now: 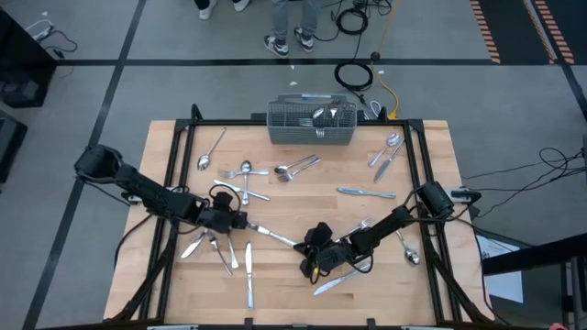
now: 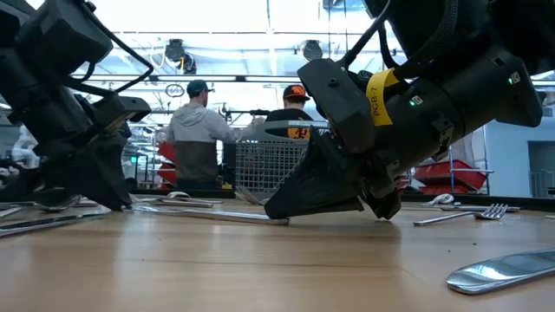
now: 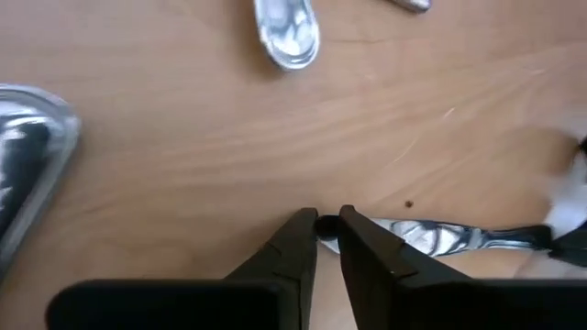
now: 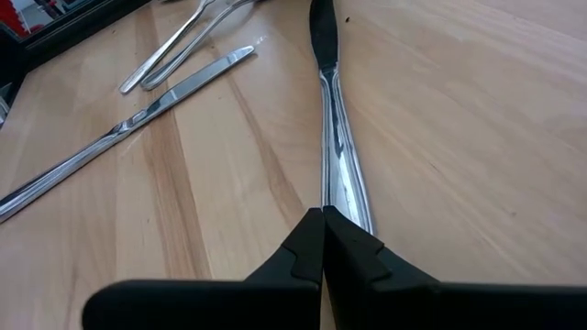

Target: Sort silverware

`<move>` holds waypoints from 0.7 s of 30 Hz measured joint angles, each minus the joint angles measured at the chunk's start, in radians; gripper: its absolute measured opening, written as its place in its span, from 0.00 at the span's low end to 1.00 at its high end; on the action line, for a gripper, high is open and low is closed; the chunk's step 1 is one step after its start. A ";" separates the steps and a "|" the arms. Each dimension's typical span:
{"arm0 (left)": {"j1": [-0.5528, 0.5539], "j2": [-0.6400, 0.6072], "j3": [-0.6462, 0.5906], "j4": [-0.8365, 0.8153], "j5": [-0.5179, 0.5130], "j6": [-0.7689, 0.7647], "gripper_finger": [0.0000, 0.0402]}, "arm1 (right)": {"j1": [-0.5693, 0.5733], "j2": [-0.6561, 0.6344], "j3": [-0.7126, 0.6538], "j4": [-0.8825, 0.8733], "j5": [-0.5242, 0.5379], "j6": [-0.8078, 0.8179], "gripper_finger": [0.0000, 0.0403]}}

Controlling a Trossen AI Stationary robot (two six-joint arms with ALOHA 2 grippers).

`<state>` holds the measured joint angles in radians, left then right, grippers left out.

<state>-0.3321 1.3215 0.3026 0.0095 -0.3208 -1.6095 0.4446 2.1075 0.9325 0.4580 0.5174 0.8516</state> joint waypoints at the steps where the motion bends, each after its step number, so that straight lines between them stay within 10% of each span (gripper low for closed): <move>1: 0.000 0.001 -0.009 0.029 0.001 0.002 0.15 | 0.000 0.000 0.000 0.000 0.000 0.000 0.00; 21: 0.000 0.001 -0.030 0.080 0.030 0.051 0.01 | 0.002 -0.001 0.000 -0.001 -0.015 -0.006 0.00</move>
<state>-0.3323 1.3228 0.2729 0.0891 -0.2903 -1.5581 0.4461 2.1067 0.9325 0.4572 0.5029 0.8452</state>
